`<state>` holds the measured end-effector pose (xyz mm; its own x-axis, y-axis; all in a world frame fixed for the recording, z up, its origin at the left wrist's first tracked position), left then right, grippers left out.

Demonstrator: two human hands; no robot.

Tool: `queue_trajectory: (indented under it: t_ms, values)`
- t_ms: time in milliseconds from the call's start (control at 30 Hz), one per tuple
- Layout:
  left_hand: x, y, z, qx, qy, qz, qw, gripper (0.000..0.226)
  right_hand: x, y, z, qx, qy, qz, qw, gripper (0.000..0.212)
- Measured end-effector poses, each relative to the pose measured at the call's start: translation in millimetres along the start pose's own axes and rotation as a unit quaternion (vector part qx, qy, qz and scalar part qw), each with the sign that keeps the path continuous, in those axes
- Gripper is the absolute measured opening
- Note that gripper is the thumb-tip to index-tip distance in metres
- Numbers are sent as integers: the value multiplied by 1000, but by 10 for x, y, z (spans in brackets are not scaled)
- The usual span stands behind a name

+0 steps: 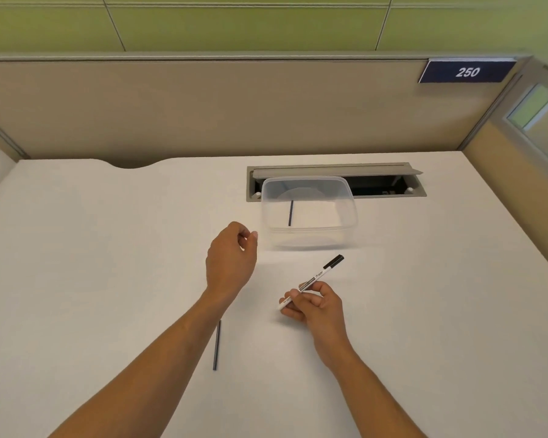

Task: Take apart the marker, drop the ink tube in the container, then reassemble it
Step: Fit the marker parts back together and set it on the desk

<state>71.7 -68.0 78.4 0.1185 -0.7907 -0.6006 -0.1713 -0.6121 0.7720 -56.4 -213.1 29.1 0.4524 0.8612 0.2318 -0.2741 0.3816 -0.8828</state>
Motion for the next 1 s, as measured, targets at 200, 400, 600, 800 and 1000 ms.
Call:
queue_trajectory:
  t_ms: [200, 400, 600, 800, 1000]
  values:
    - [-253, -551, 564, -118, -39, -66, 990, 17, 15, 90, 116, 2, -5, 8, 1000, 21]
    - [-406, -737, 935, -177, -149, -203, 952, 31, 55, 172, 217, 6, -12, 16, 1000, 18]
    - [-448, -728, 1065, -164, -219, -276, 921, 27, 78, 197, 278, 4, -11, 18, 1000, 18]
    - [-380, -708, 1040, -156, -259, -282, 910, 18, 59, 161, 284, 0, -3, 10, 1000, 20]
    - [-323, -655, 1045, -119, -286, -313, 898, 11, 39, 149, 299, 2, 4, -7, 1000, 25]
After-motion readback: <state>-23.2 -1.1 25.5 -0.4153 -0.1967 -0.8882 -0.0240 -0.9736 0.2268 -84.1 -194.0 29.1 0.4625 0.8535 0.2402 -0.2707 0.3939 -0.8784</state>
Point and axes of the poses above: each hand's wrist, its own z-axis away from the middle knuckle, its own x-axis out of the palm, y = z × x, the point moved 3 cm from there along -z, towards the middle knuckle, and after that the axes turned 2 degrees about z, right-handed, at the moved point
